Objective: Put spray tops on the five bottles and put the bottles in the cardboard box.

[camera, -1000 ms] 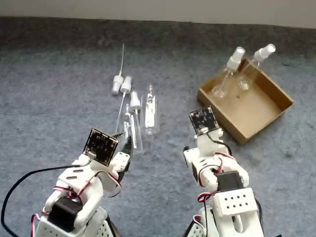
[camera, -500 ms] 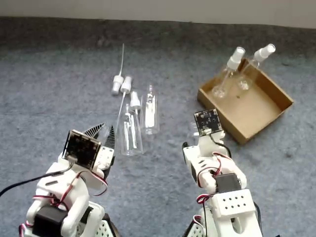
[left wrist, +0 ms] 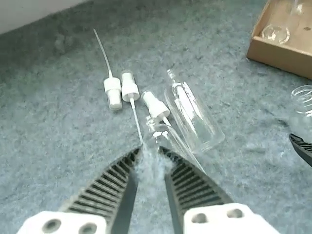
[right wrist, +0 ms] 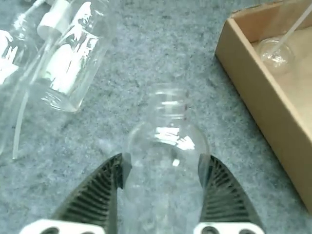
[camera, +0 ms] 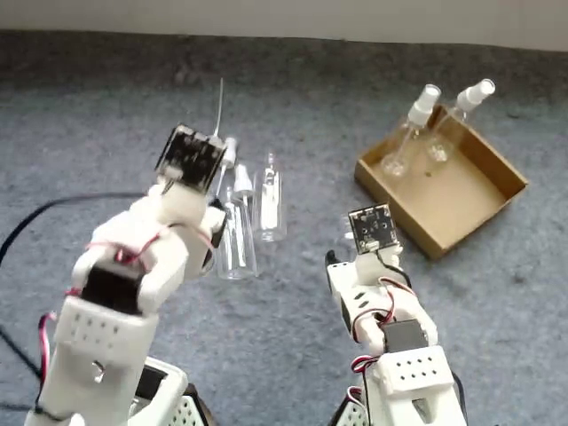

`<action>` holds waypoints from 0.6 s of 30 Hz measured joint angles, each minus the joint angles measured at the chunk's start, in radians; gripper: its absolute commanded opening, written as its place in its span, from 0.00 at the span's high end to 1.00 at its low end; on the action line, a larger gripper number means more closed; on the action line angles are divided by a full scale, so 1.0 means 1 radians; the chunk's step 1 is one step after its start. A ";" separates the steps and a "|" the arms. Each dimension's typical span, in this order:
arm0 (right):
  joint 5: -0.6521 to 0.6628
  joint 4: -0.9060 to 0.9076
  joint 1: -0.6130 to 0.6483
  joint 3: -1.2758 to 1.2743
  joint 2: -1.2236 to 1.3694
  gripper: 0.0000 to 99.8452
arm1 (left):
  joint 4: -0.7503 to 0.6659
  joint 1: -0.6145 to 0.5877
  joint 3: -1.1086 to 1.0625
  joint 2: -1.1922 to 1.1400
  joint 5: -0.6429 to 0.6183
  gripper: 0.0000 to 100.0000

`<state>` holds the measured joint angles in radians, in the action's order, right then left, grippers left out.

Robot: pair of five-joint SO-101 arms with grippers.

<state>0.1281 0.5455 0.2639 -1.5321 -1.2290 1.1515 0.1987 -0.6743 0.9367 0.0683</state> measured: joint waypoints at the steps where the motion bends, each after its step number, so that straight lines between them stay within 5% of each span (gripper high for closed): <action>1: 0.000 0.000 0.000 0.000 0.000 0.92 | 0.000 0.000 0.023 -0.051 0.000 0.99; 18: 0.000 -0.003 0.000 0.000 0.000 0.92 | 0.000 0.002 0.531 -0.867 -0.008 0.99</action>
<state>0.1281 0.5424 0.2639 -1.5321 -1.2290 1.1515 0.2002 -0.1435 0.0698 0.0606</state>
